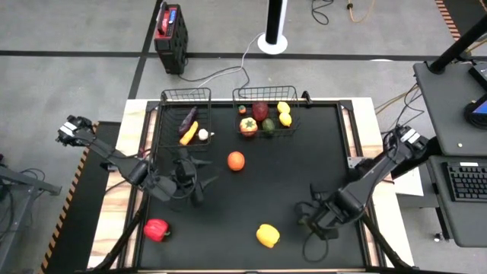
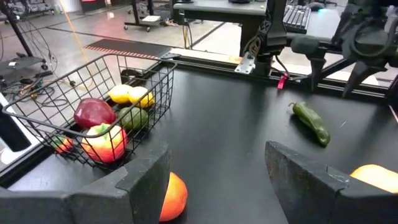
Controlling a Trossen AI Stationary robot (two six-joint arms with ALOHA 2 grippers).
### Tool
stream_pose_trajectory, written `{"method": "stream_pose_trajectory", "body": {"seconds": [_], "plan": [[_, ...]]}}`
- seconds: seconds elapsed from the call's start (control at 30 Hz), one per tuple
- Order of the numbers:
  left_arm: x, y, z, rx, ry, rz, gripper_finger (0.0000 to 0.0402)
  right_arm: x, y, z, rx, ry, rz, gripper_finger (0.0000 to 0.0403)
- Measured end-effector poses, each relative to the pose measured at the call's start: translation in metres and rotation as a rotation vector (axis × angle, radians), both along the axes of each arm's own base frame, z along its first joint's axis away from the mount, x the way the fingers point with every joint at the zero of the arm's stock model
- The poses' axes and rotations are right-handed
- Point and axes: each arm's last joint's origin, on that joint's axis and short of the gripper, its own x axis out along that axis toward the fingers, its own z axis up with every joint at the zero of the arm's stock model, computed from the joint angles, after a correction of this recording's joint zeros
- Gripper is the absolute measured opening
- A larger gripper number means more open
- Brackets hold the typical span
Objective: Sort produce into baskets
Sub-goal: Put the green chili pepper into the left black wire basket
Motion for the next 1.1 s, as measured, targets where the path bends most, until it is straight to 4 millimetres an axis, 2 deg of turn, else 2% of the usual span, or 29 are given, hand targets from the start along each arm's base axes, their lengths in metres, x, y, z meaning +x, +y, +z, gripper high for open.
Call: {"method": "stream_pose_trajectory", "body": {"seconds": [0.4, 0.6, 0.77, 1.1], "plan": [[0.0, 0.0, 0.0, 0.001, 0.001, 0.0, 0.0241, -0.014, -0.005, -0.037, -0.021, 0.079, -0.056, 0.0265], [0.0, 0.0, 0.0, 0.001, 0.001, 0.001, 0.0241, -0.016, -0.007, -0.046, -0.028, 0.087, -0.064, 0.0265], [0.0, 0.001, 0.0, 0.01, -0.004, 0.022, 0.0241, -0.012, -0.004, -0.061, -0.066, 0.13, -0.064, 0.0275], [0.0, 0.001, 0.0, 0.01, -0.004, 0.022, 0.0241, 0.002, 0.01, -0.092, -0.116, 0.252, -0.032, 0.0322]]}}
